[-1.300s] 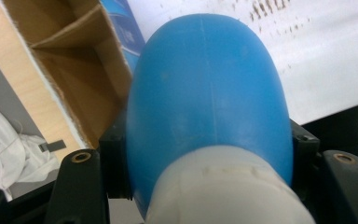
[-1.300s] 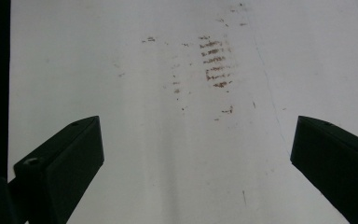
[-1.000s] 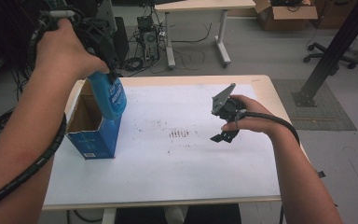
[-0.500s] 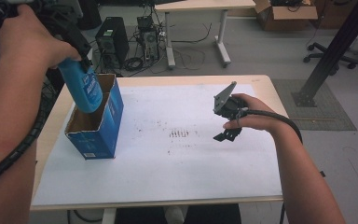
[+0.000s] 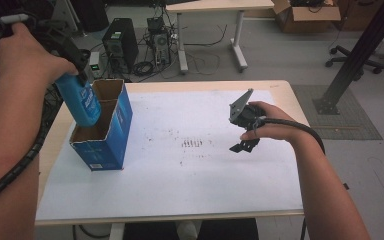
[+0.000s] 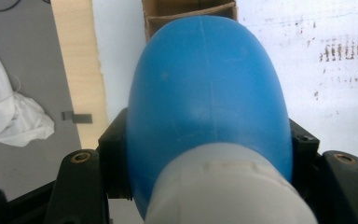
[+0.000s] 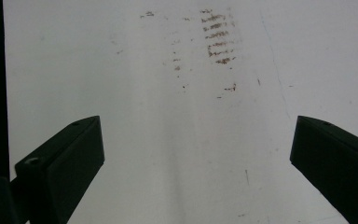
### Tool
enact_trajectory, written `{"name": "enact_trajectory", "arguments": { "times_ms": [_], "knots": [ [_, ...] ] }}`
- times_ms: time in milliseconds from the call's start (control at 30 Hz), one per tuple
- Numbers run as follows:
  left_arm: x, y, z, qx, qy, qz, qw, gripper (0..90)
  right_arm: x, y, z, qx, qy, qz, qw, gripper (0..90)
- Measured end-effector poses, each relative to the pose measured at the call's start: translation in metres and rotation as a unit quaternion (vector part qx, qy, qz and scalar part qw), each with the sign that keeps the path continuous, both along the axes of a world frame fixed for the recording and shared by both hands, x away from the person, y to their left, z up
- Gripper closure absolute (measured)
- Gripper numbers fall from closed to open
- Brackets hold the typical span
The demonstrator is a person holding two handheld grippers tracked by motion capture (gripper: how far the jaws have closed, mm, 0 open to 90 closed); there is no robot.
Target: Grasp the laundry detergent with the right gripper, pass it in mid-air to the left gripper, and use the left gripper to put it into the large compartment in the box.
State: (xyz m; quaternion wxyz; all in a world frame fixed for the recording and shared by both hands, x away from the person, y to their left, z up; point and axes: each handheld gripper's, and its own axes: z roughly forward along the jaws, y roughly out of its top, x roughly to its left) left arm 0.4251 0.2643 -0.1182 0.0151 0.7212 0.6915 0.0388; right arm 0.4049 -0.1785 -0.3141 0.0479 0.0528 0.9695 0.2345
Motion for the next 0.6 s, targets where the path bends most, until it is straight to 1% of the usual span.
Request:
{"name": "enact_trajectory", "arguments": {
  "times_ms": [233,367,467,600],
  "knots": [
    [0.004,0.003,-0.021,-0.005,0.008,0.003,1.0,37.6,-0.001,0.001,-0.001,-0.001,0.001,0.001,1.0,2.8],
    [0.005,0.003,-0.032,-0.004,0.007,0.006,0.9999,37.6,-0.001,0.001,-0.002,-0.001,0.002,0.0,1.0,2.9],
    [0.006,0.002,-0.04,-0.001,0.01,0.006,0.9999,37.6,-0.001,0.002,-0.002,-0.002,0.002,0.002,1.0,2.9],
    [0.008,0.003,-0.051,-0.005,0.01,0.005,0.9999,37.6,-0.003,0.003,-0.003,0.003,0.001,0.002,1.0,2.9]
  ]
}}
